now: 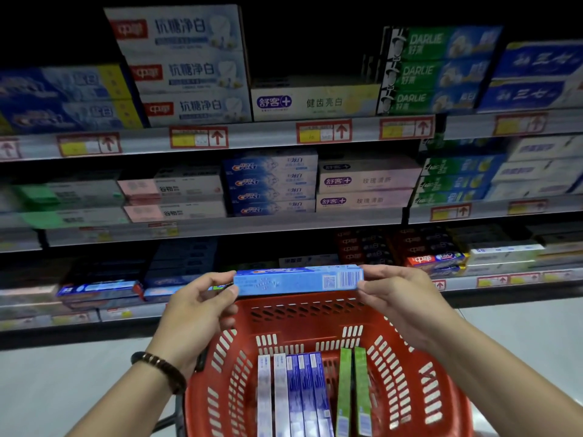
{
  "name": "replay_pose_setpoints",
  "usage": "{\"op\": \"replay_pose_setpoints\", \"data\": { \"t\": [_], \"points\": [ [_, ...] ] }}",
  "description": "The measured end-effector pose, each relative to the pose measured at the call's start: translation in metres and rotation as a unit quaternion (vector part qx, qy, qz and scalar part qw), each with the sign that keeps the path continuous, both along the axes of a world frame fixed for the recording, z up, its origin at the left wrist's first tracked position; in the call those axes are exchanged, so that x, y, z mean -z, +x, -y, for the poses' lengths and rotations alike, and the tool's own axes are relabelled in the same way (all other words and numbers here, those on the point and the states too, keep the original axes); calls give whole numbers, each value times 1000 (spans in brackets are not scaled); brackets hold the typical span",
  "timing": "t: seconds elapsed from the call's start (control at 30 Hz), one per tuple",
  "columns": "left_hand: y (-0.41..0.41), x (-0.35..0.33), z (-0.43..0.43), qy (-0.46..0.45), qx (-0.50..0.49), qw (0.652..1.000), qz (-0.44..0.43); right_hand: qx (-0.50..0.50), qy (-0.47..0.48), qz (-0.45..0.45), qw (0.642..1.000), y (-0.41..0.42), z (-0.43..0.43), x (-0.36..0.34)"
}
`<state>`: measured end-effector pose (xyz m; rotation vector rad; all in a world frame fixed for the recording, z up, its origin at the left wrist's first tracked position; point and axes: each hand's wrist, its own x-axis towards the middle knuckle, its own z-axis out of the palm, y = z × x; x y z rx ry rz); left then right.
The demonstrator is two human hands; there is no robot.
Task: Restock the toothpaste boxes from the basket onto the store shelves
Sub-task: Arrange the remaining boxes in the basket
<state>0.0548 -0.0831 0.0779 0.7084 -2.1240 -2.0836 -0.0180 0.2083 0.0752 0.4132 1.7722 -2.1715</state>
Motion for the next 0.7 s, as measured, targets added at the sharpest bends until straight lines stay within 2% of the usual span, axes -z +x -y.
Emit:
{"op": "replay_pose_setpoints", "data": {
  "t": [0.1,0.7],
  "points": [
    [2,-1,-1,18,-3,1000,-10,10,1,0,1000,2,0,3],
    [3,-1,-2,-5,-20,1000,-14,30,-41,-16,999,6,0,1]
  ]
}}
